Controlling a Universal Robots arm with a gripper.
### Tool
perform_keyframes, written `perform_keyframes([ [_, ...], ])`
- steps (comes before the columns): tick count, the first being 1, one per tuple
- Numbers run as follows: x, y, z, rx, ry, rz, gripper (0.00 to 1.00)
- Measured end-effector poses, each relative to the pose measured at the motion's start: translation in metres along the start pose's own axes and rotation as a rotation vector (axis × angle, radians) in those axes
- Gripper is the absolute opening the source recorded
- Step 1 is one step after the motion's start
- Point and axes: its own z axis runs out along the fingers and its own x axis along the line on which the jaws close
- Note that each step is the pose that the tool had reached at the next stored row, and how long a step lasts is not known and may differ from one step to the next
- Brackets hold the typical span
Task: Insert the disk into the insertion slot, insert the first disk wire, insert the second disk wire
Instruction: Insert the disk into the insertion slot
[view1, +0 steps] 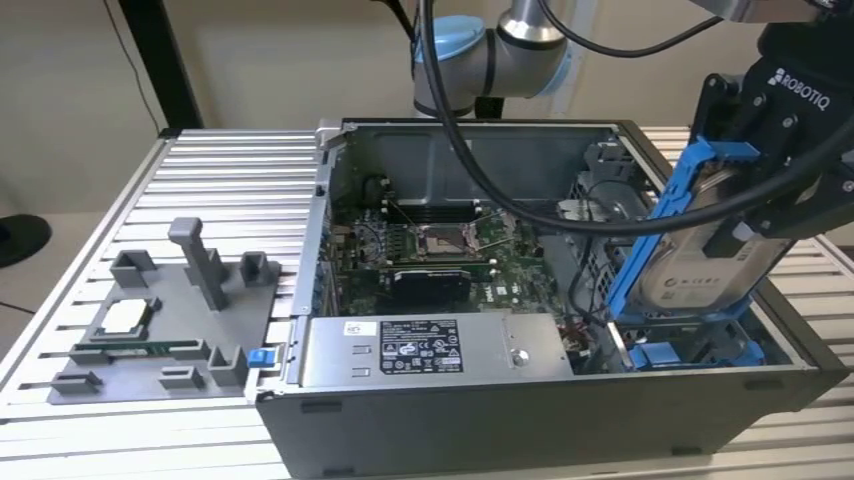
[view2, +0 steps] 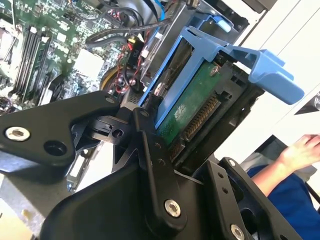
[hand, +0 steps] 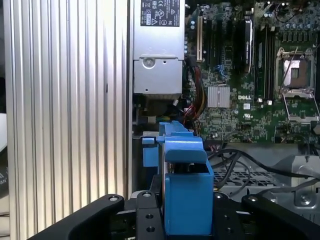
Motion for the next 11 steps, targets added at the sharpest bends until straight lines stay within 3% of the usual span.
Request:
perform_keyframes([
  [11,0.0038,-0.0079,0.0004,-0.0001,0.0000,0.000,0.00],
])
